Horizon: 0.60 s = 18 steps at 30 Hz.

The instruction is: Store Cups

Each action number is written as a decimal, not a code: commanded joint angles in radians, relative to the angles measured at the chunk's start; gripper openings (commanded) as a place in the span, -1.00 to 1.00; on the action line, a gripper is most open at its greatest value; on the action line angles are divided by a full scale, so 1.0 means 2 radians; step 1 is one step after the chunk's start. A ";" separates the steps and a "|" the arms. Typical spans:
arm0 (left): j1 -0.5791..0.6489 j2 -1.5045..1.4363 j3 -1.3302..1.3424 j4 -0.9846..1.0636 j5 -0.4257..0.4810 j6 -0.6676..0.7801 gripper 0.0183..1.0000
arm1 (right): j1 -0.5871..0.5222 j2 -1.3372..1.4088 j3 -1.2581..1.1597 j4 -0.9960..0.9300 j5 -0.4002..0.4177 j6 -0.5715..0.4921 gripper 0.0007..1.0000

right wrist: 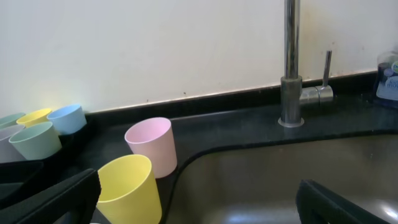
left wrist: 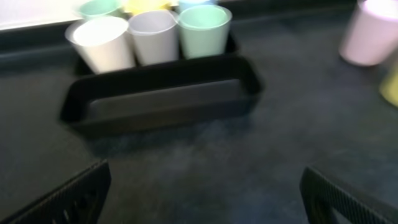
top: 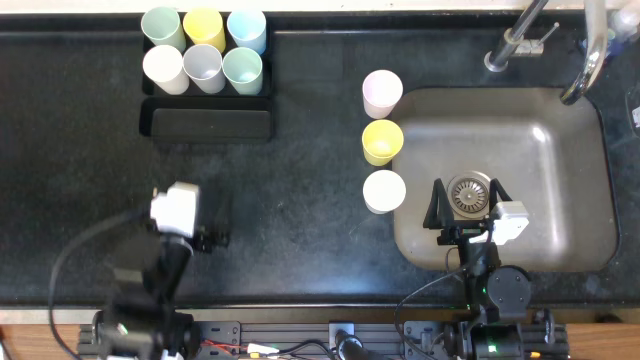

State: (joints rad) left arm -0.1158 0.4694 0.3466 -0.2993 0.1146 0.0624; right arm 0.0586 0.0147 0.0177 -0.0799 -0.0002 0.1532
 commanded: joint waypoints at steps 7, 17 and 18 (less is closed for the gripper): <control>-0.087 0.532 0.730 -0.314 0.159 -0.002 1.00 | -0.003 -0.005 -0.006 0.002 -0.004 0.000 0.99; -0.232 0.950 1.277 -0.619 -0.058 -0.278 1.00 | -0.003 -0.005 -0.007 0.002 -0.004 0.000 1.00; -0.232 0.971 1.296 -0.635 -0.053 -0.302 1.00 | -0.003 -0.005 -0.006 0.002 -0.004 0.000 1.00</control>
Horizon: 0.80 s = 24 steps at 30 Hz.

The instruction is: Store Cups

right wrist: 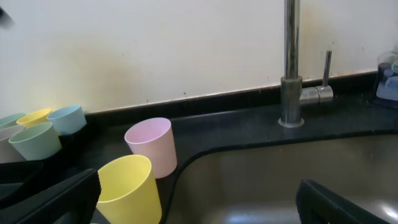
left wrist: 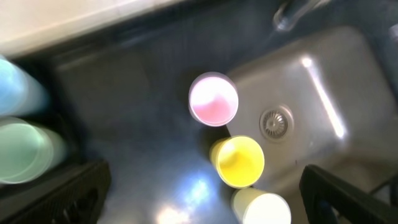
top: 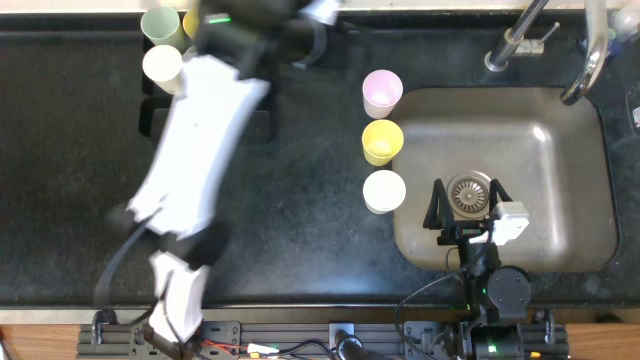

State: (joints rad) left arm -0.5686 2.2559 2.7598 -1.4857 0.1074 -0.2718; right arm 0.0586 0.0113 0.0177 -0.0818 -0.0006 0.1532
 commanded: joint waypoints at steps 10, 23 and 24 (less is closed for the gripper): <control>-0.008 0.161 0.102 -0.045 0.005 -0.208 1.00 | -0.003 -0.003 -0.006 0.003 -0.004 0.000 0.99; -0.014 0.210 0.102 -0.019 0.012 -0.233 1.00 | -0.003 -0.003 -0.007 0.003 -0.004 0.000 0.99; -0.014 0.213 0.102 -0.020 0.011 -0.233 1.00 | -0.003 -0.003 -0.007 0.003 -0.004 0.000 0.99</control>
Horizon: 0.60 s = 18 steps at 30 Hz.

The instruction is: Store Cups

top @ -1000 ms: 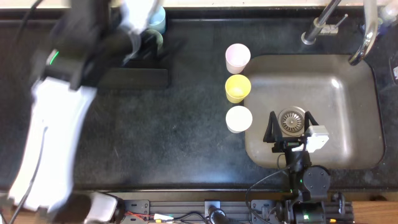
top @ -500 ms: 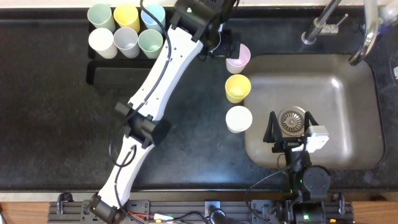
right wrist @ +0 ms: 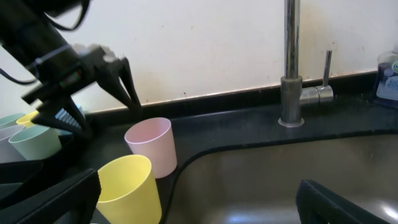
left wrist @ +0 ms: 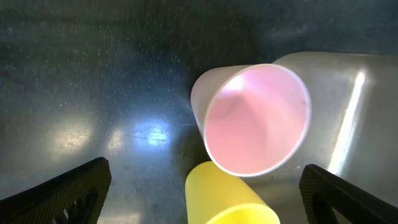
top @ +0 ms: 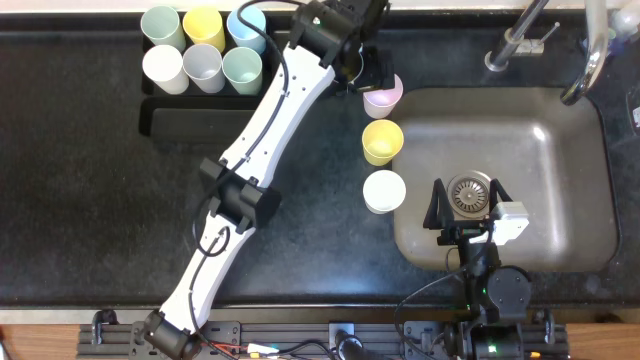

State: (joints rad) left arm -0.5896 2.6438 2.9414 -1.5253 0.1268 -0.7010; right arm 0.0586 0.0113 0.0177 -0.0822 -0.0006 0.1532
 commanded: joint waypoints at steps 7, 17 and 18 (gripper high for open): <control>0.000 0.031 0.011 -0.001 0.001 -0.019 1.00 | -0.003 -0.003 -0.006 0.003 -0.004 0.000 1.00; 0.006 0.047 0.011 0.000 0.000 -0.034 1.00 | -0.003 -0.003 -0.006 0.003 -0.004 0.000 1.00; 0.006 0.049 0.011 0.001 0.000 -0.036 1.00 | -0.003 -0.003 -0.006 0.003 -0.004 0.000 0.99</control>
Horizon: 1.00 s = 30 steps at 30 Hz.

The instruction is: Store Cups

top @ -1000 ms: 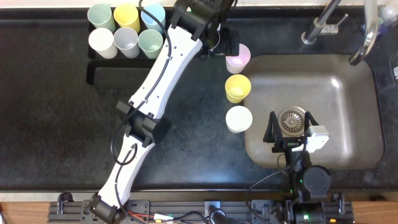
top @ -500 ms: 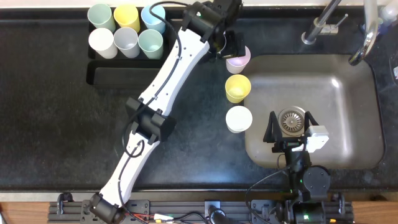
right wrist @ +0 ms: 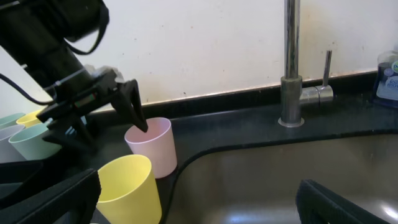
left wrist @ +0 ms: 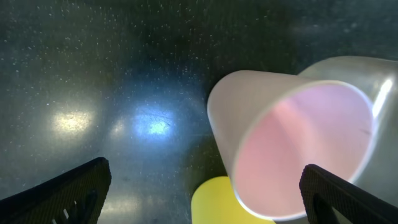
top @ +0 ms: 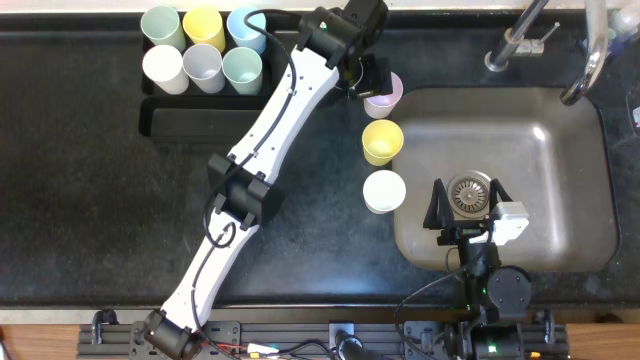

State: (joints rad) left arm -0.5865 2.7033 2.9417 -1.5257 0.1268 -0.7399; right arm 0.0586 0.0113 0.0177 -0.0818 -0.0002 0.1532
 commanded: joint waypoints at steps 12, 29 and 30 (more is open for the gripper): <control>0.005 0.022 0.011 0.013 -0.008 -0.021 -0.91 | -0.003 -0.003 -0.007 0.003 -0.004 0.000 1.00; 0.027 -0.083 0.011 -0.024 -0.082 -0.022 -0.96 | -0.003 -0.003 -0.006 0.003 -0.004 0.000 0.99; 0.034 -0.110 0.011 -0.040 -0.097 -0.022 -0.96 | -0.003 -0.003 -0.006 0.003 -0.004 0.000 0.99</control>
State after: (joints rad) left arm -0.5598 2.6846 2.9391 -1.5753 0.0345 -0.7792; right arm 0.0586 0.0113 0.0177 -0.0814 -0.0006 0.1535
